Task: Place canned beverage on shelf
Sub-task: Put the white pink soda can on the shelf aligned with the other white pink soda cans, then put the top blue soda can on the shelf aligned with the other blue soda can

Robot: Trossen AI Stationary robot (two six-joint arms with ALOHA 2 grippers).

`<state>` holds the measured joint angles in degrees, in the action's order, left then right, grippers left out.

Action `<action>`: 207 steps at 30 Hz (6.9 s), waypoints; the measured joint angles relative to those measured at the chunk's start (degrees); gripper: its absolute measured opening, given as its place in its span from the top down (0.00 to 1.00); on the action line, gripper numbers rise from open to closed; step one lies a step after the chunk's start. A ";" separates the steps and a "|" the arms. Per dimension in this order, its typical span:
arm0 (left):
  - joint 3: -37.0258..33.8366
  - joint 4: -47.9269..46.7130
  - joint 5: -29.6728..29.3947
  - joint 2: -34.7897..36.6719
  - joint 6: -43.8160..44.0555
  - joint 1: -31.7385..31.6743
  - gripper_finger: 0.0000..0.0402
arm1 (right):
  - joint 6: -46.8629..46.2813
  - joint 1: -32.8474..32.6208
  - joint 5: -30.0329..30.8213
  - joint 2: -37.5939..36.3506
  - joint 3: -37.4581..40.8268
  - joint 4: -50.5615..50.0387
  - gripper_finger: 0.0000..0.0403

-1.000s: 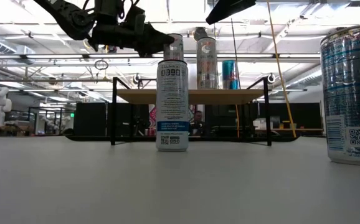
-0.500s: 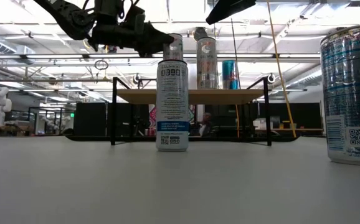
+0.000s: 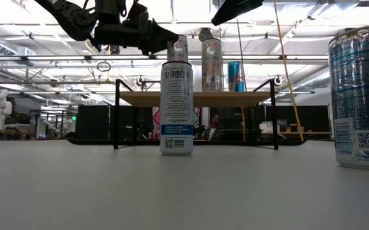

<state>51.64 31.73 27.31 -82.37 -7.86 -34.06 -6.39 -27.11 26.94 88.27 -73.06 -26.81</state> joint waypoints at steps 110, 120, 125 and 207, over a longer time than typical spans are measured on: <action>-15.65 -1.11 -47.36 2.60 16.55 61.11 0.24 | -35.48 -12.84 -9.12 -0.48 -12.81 -46.36 0.17; -15.65 -1.14 -47.36 2.60 16.46 61.11 0.24 | -35.01 -12.33 -10.16 -0.26 -10.48 -39.14 0.17; -15.65 -0.71 -47.39 2.60 15.94 61.09 0.24 | -34.41 -11.55 -11.81 -0.26 -6.83 -36.15 0.17; -11.78 14.37 -57.23 -9.14 -0.02 55.89 0.12 | -17.53 -1.02 10.68 -0.61 -9.49 -3.47 0.54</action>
<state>39.86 46.09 -29.92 -91.50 -7.88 21.82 -23.92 -28.13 37.62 87.66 -82.54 -30.28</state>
